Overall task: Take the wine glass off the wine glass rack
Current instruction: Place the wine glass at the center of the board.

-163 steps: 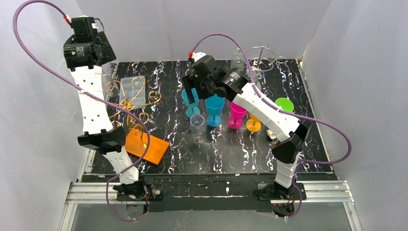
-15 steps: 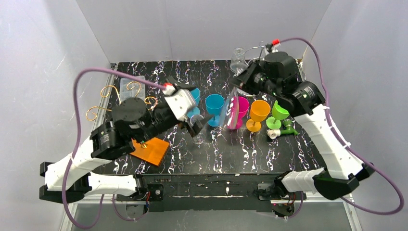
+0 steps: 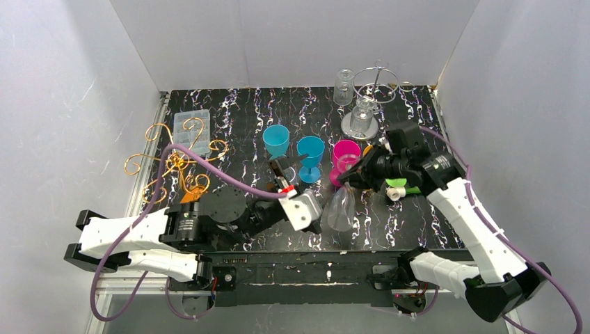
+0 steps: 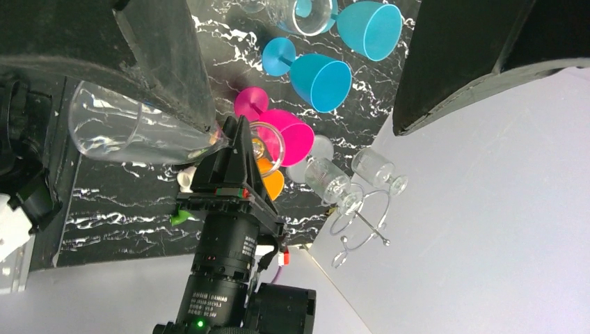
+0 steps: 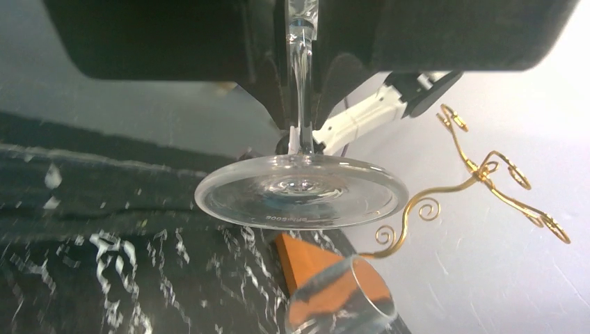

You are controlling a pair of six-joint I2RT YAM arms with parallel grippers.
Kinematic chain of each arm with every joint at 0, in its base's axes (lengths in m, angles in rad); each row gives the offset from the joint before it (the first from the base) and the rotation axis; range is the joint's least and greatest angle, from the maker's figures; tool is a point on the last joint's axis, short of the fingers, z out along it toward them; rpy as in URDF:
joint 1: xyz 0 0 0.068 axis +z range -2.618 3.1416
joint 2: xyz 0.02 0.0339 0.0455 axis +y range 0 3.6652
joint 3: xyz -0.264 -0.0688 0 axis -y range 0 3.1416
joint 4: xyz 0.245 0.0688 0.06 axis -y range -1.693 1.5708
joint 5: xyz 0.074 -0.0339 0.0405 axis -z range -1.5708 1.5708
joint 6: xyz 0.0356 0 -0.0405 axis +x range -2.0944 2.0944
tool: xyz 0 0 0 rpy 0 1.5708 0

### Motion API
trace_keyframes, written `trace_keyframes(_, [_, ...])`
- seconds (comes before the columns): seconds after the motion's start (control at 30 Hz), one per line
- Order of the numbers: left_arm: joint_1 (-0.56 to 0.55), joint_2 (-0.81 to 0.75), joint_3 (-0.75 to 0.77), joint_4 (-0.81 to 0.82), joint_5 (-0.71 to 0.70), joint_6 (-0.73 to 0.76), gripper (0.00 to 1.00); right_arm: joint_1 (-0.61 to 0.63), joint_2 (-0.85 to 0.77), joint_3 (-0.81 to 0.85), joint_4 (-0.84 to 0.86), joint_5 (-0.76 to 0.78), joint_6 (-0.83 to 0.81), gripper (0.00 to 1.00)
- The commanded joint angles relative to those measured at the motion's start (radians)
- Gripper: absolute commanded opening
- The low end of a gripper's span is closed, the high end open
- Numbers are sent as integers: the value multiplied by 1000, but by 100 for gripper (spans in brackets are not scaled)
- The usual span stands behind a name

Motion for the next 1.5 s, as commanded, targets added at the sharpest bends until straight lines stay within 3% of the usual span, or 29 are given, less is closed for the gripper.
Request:
trace_keyframes(0.0, [-21, -56, -69, 107, -53, -23, 96, -5, -57, -48, 57, -139, 160, 1])
trace_keyframes(0.2, [-28, -128, -122, 93, -13, -165, 91, -5, -143, -211, 147, -139, 295, 1])
trace_keyframes(0.33, [-29, -131, -100, 3, -3, -304, 87, -5, -169, -294, 234, -116, 370, 1])
trace_keyframes(0.53, [-29, -70, 43, -258, -72, -589, 73, -4, -198, -403, 318, -87, 445, 1])
trace_keyframes(0.77, [-26, 111, 236, -546, -143, -816, 69, -5, -258, -599, 493, -88, 589, 1])
trace_keyframes(1.13, [108, 152, 177, -607, 50, -1005, 53, -5, -277, -766, 670, -92, 702, 1])
trace_keyframes(1.47, [185, 202, 165, -609, 202, -1083, 51, -5, -272, -843, 768, -93, 751, 1])
